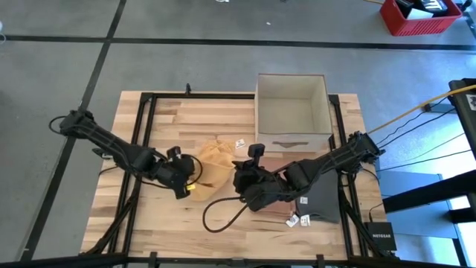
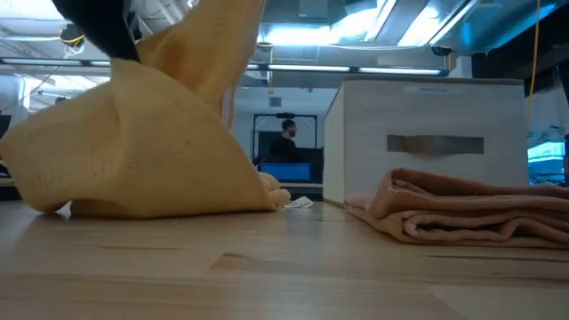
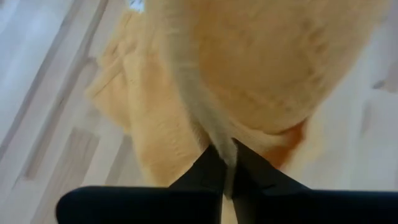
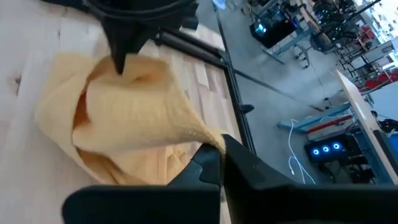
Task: Fold towel
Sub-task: Fold the yellow towel
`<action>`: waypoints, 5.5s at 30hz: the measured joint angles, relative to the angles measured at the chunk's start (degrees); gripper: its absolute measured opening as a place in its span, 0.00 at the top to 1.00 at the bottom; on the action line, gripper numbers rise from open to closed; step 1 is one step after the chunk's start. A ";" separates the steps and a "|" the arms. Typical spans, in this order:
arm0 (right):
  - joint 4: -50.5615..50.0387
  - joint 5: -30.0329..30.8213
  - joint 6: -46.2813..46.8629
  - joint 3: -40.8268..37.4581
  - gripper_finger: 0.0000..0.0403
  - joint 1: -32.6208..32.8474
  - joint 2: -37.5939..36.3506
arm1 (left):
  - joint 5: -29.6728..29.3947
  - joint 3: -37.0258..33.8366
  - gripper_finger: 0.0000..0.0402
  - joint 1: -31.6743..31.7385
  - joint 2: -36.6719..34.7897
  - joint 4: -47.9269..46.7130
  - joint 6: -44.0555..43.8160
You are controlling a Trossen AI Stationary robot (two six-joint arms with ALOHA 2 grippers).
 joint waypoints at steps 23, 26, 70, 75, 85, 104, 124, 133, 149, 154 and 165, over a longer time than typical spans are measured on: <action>-6.19 -12.10 13.18 -0.50 0.99 -0.88 8.32 | -2.00 5.44 0.58 -6.49 -5.16 18.99 15.28; -3.88 -12.85 13.16 -0.52 0.99 -1.24 10.02 | -2.89 4.57 0.58 -6.34 -3.18 23.29 17.93; -2.16 -14.02 17.59 2.20 0.91 -1.55 9.74 | 9.01 6.62 0.97 5.32 11.80 30.61 27.04; -13.47 -14.63 18.13 8.44 0.78 0.73 9.54 | 9.68 8.43 0.99 1.18 8.44 24.46 26.05; -17.89 -14.06 16.38 2.92 0.66 4.87 9.42 | 10.65 9.16 0.99 -12.06 0.46 23.42 18.89; 21.94 -22.29 2.30 -22.42 0.67 -6.67 9.48 | -3.36 4.35 0.99 -34.76 5.05 23.27 -8.27; 37.44 -37.85 -15.47 -31.23 0.67 -19.15 9.59 | -4.14 3.50 0.98 -36.04 5.26 23.31 -9.69; 37.98 -38.09 -18.91 -31.19 0.73 -19.08 10.05 | -4.14 3.50 0.99 -36.02 5.26 23.33 -9.41; 10.53 -13.72 -15.81 -14.89 0.99 -7.02 -9.30 | -14.15 3.50 0.99 -36.02 -1.70 22.30 -2.93; 1.88 -7.22 -12.09 -3.99 0.99 -4.55 -10.80 | -25.09 3.52 0.98 -35.99 -9.69 21.86 2.73; -1.45 4.82 -16.58 18.62 0.99 -3.80 -10.99 | -42.96 3.58 0.98 -35.93 -26.46 37.02 25.31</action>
